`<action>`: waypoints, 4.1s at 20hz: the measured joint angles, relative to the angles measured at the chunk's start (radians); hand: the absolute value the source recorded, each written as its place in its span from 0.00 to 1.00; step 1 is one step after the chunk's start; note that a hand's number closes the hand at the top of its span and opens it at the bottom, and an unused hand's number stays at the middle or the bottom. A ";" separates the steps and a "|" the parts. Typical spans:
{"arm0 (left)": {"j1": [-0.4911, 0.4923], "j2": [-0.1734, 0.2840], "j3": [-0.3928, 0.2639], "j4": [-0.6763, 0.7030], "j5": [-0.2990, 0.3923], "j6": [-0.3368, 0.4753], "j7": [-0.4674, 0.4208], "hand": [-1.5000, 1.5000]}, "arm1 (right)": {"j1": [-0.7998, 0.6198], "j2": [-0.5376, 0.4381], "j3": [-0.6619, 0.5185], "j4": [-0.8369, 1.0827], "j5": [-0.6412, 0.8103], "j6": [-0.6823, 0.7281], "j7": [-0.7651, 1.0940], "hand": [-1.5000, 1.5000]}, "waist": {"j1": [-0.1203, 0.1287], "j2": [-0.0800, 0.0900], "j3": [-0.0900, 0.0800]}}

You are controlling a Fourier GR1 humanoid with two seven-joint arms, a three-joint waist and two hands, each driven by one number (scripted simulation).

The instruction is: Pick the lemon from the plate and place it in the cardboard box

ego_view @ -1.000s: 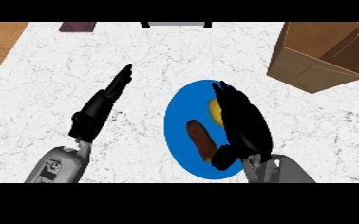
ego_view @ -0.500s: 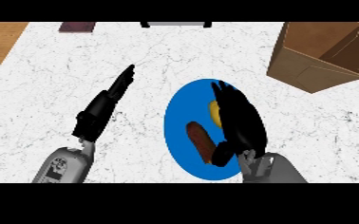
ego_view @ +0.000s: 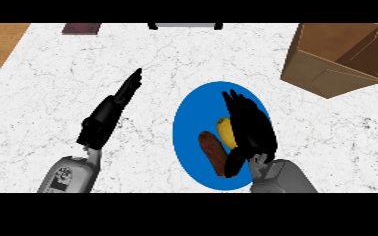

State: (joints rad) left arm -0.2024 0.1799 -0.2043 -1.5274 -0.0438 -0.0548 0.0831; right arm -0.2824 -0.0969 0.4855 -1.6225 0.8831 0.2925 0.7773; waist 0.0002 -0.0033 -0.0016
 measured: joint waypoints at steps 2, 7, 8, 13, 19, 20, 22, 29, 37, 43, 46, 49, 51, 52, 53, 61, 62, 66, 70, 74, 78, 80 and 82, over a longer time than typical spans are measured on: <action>0.011 0.000 0.011 -0.015 -0.004 -0.014 0.004 0.50 | 0.012 0.007 -0.008 0.011 0.012 0.003 -0.016 0.00 | 0.000 -0.001 0.000; 0.014 -0.023 0.025 -0.027 -0.022 -0.030 0.011 0.50 | 0.006 0.044 -0.025 0.055 0.044 0.009 -0.038 0.00 | 0.000 -0.004 -0.002; 0.022 -0.027 0.026 -0.015 -0.030 -0.030 -0.009 0.50 | 0.006 0.045 -0.034 0.062 0.049 0.006 -0.047 0.00 | 0.000 -0.004 -0.002; 0.026 -0.043 0.035 0.005 -0.053 -0.035 -0.029 0.50 | -0.010 0.056 -0.049 0.105 0.082 0.007 -0.061 0.00 | 0.000 -0.007 -0.003; 0.041 -0.039 0.057 -0.037 -0.044 -0.066 -0.006 0.50 | 0.005 0.056 -0.071 0.124 0.103 -0.004 -0.099 1.00 | 0.001 -0.011 -0.005; 0.042 -0.034 0.064 -0.038 -0.039 -0.076 -0.008 0.50 | -0.006 0.056 -0.079 0.141 0.105 -0.002 -0.107 1.00 | 0.001 -0.011 -0.005; 0.021 -0.034 0.077 -0.030 -0.036 -0.082 0.001 0.50 | -0.011 0.049 -0.080 0.152 0.111 0.005 -0.129 1.00 | 0.000 -0.012 -0.006; 0.018 -0.043 0.090 -0.043 -0.041 -0.093 0.020 0.50 | -0.023 0.019 -0.128 0.187 0.132 -0.020 -0.194 1.00 | 0.000 -0.012 -0.005; 0.014 -0.050 0.099 -0.034 -0.047 -0.104 0.017 0.50 | -0.027 -0.044 -0.206 0.180 0.201 -0.095 -0.190 1.00 | 0.000 -0.002 -0.001; 0.034 -0.062 0.090 -0.044 -0.063 -0.099 0.010 0.50 | -0.040 -0.081 -0.201 0.066 0.314 -0.132 -0.132 1.00 | -0.002 0.000 0.001; 0.045 -0.060 0.096 -0.044 -0.068 -0.099 0.001 0.50 | -0.017 -0.084 -0.178 -0.082 0.337 -0.080 -0.092 1.00 | -0.005 0.000 0.001; 0.031 -0.070 0.097 -0.026 -0.071 -0.098 -0.001 0.50 | -0.027 -0.078 -0.169 -0.220 0.343 0.000 -0.051 1.00 | -0.007 0.000 0.001; 0.025 -0.071 0.102 -0.011 -0.072 -0.098 -0.002 0.50 | -0.038 -0.065 -0.161 -0.316 0.337 0.056 -0.025 1.00 | -0.008 -0.001 0.001; 0.015 -0.077 0.100 -0.010 -0.077 -0.092 0.005 0.50 | -0.056 -0.054 -0.159 -0.350 0.336 0.078 -0.010 1.00 | -0.008 0.000 0.001; 0.015 -0.082 0.096 -0.006 -0.084 -0.087 -0.001 0.50 | -0.078 -0.042 -0.161 -0.387 0.335 0.097 0.006 1.00 | -0.008 -0.001 0.001; 0.009 -0.082 0.104 -0.002 -0.085 -0.101 -0.007 0.50 | -0.180 0.024 -0.212 -0.578 0.365 0.204 0.099 1.00 | -0.003 0.001 0.001; 0.009 -0.083 0.104 0.002 -0.087 -0.101 -0.012 0.50 | -0.205 0.028 -0.234 -0.579 0.364 0.217 0.099 1.00 | -0.003 0.001 0.001; 0.011 -0.093 0.098 -0.003 -0.098 -0.097 -0.010 0.50 | -0.303 0.023 -0.345 -0.544 0.355 0.248 0.093 1.00 | 0.000 0.002 0.001; 0.034 -0.080 0.105 -0.027 -0.092 -0.114 -0.007 0.50 | -0.349 -0.012 -0.447 -0.495 0.336 0.250 0.067 1.00 | 0.002 0.002 0.001; 0.032 -0.082 0.113 -0.028 -0.090 -0.118 -0.010 0.50 | -0.409 -0.056 -0.554 -0.411 0.289 0.239 0.033 1.00 | 0.002 0.003 0.001; 0.024 -0.087 0.120 -0.013 -0.093 -0.118 -0.017 0.50 | -0.453 -0.093 -0.629 -0.306 0.248 0.188 -0.006 1.00 | 0.003 0.004 0.001; 0.017 -0.089 0.124 -0.007 -0.092 -0.121 -0.014 0.50 | -0.475 -0.111 -0.660 -0.247 0.236 0.148 -0.026 1.00 | 0.004 0.004 0.002; 0.023 -0.085 0.126 -0.020 -0.088 -0.129 -0.008 0.50 | -0.496 -0.135 -0.688 -0.168 0.229 0.098 -0.058 1.00 | 0.006 0.004 0.001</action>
State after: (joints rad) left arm -0.1790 0.0949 -0.0788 -1.5473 -0.1318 -0.1840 0.0749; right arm -0.7783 -0.2317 -0.2025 -1.7901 1.1122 0.3905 0.7197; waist 0.0067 0.0011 -0.0002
